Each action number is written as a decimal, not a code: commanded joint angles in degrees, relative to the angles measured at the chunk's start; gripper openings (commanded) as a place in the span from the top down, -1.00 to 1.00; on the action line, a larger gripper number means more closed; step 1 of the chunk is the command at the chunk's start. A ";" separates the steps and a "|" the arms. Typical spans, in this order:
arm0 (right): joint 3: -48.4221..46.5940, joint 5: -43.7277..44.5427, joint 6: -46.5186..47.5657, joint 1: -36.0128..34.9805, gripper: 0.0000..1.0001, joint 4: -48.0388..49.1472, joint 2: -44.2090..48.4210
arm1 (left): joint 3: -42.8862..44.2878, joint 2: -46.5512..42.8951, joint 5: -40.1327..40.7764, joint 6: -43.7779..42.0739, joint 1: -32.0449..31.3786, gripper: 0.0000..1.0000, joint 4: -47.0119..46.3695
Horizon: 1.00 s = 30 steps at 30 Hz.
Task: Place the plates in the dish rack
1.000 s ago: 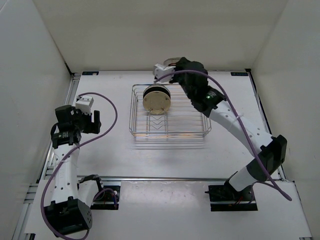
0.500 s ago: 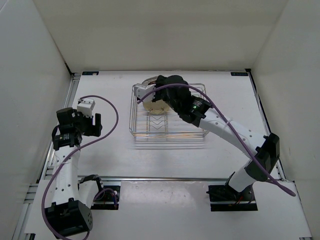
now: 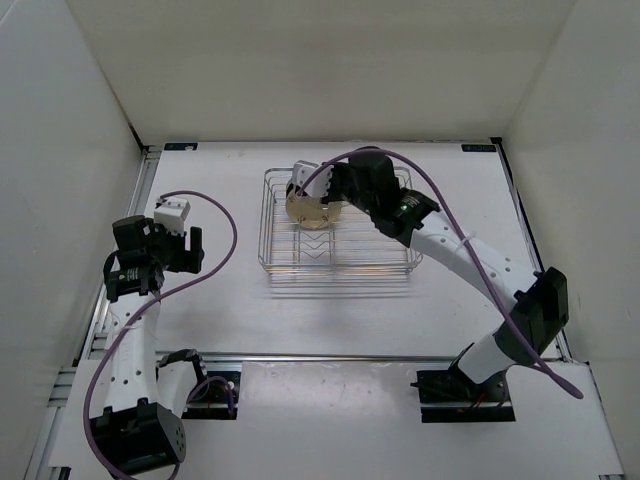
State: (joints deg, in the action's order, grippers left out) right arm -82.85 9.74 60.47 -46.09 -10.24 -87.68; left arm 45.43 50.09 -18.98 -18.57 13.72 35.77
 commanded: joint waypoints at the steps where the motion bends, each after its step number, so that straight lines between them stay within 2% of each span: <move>1: 0.23 -5.16 -3.33 2.05 1.00 4.18 0.23 | 0.45 -1.22 -1.32 0.02 0.26 -0.74 -0.17; 15: -1.97 -10.08 -6.06 3.63 1.00 8.92 -7.67 | 0.98 0.45 -1.32 0.02 0.26 -0.74 -0.17; 30: -5.48 -10.62 -6.06 4.16 1.00 9.98 -12.34 | 0.45 0.45 -1.32 -0.50 0.26 -0.74 0.35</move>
State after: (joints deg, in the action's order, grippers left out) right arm -85.14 -0.05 55.42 -42.30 -4.05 -99.81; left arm 45.43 50.92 -18.98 -18.61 13.72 35.83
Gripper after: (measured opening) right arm 0.007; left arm 0.866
